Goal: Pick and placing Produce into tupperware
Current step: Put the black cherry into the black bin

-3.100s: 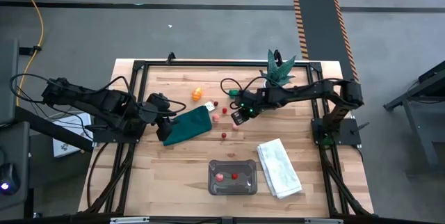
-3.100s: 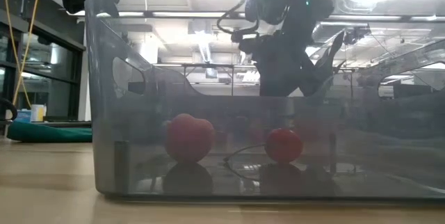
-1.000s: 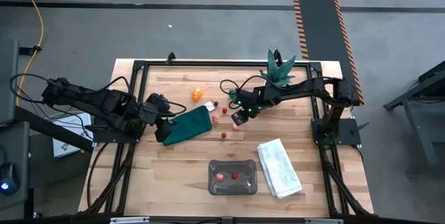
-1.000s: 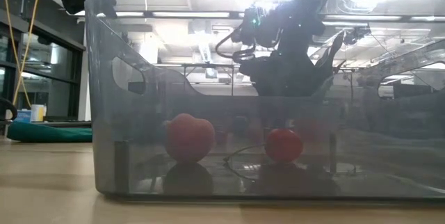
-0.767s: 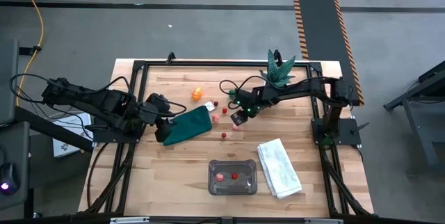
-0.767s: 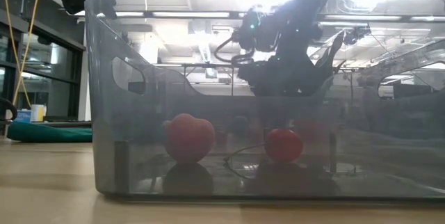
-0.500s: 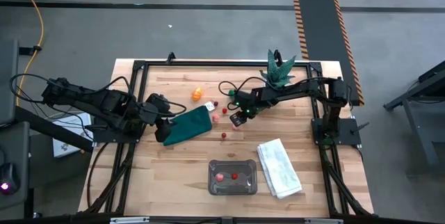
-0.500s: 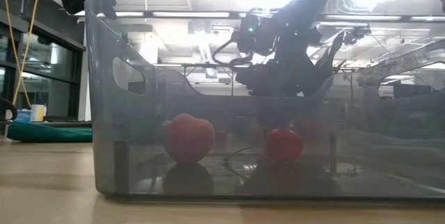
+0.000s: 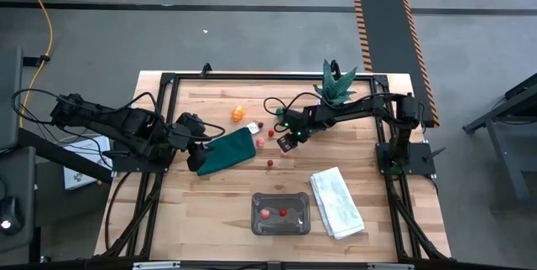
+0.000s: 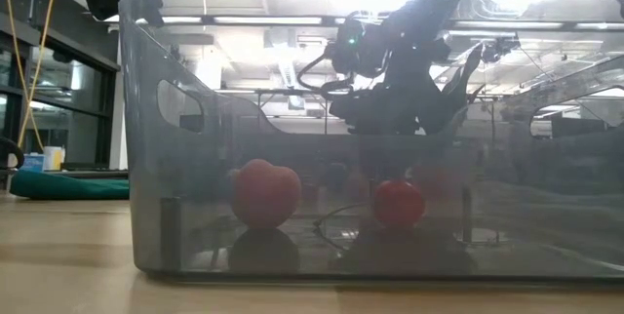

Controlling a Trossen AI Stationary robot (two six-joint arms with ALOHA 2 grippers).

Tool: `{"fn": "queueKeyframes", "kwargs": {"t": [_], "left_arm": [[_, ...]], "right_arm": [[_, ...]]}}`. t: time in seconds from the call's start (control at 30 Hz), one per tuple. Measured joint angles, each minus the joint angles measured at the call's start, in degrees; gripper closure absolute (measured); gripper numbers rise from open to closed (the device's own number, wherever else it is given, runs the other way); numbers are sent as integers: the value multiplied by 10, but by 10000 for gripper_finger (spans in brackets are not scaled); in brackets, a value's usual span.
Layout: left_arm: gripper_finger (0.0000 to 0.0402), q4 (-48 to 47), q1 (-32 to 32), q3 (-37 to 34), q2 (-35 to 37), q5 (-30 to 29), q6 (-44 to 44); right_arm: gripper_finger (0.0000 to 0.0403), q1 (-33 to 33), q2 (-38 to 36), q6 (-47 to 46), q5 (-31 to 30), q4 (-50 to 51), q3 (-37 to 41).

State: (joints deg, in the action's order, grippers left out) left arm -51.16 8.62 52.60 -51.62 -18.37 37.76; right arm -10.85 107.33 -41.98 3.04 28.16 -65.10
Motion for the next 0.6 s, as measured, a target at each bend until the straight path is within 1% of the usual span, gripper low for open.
{"fn": "queueKeyframes", "kwargs": {"t": [0.37,0.6], "left_arm": [[243,0,0,0,0,0,0],[243,0,0,0,0,0,0]], "right_arm": [[291,0,0,0,0,0,0],[301,0,0,0,0,-1,0]]}}
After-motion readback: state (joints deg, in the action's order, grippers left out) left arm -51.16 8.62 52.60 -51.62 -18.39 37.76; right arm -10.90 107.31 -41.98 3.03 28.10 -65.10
